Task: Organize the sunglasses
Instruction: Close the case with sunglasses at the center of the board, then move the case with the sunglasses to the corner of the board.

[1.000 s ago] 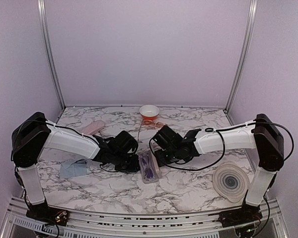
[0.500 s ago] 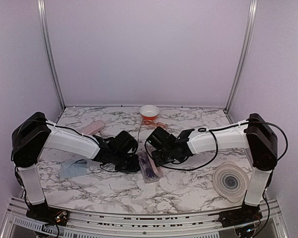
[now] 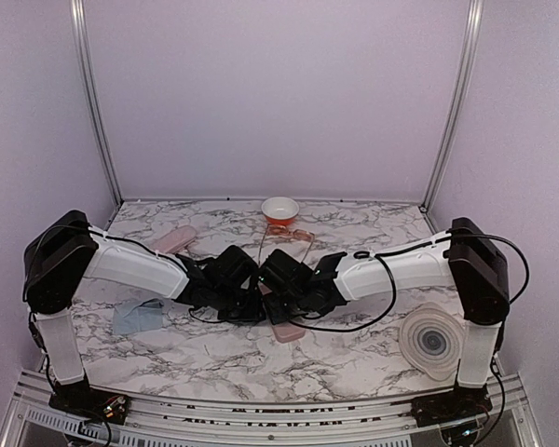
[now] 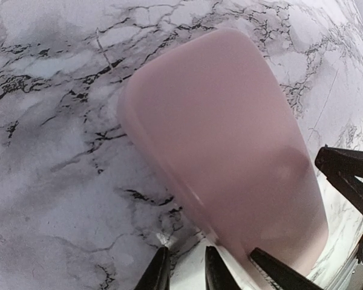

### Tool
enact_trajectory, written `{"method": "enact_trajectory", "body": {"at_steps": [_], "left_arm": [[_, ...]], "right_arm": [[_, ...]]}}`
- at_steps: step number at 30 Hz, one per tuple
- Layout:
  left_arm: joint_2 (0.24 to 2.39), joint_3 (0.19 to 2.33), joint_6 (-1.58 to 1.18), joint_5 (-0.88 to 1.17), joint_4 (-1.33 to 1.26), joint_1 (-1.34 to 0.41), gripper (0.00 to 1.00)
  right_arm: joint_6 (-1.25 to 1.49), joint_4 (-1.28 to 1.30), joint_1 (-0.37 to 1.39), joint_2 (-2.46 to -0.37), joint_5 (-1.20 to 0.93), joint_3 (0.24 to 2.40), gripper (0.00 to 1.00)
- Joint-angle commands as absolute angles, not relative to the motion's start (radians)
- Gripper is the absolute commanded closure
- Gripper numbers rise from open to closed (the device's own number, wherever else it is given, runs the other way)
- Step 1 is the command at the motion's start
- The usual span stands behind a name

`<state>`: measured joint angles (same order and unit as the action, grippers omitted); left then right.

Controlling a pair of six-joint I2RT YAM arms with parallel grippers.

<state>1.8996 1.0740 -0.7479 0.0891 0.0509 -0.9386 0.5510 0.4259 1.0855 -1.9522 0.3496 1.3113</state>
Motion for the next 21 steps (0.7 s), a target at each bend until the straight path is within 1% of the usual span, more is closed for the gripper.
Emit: {"method": "enact_trajectory", "body": {"at_steps": [1,9,16,21], "left_arm": [[1.933,1.050,-0.745,0.096,0.091,-0.946,0.79],[1.866,1.021,-0.750,0.067,0.101,-0.946,0.78],[1.803,1.000,-0.749,0.031,0.117,-0.944,0.76],[1.750,0.981,-0.742,-0.007,0.139,-0.935,0.74]], "right_arm": [[0.540,0.449,1.104,-1.967,0.328,1.353,0.39],[0.506,0.447,1.102,-1.876,0.366,1.332,0.34],[0.494,0.445,1.067,-1.783,0.356,1.292,0.21],[0.483,0.402,1.022,-1.731,0.228,1.228,0.14]]}}
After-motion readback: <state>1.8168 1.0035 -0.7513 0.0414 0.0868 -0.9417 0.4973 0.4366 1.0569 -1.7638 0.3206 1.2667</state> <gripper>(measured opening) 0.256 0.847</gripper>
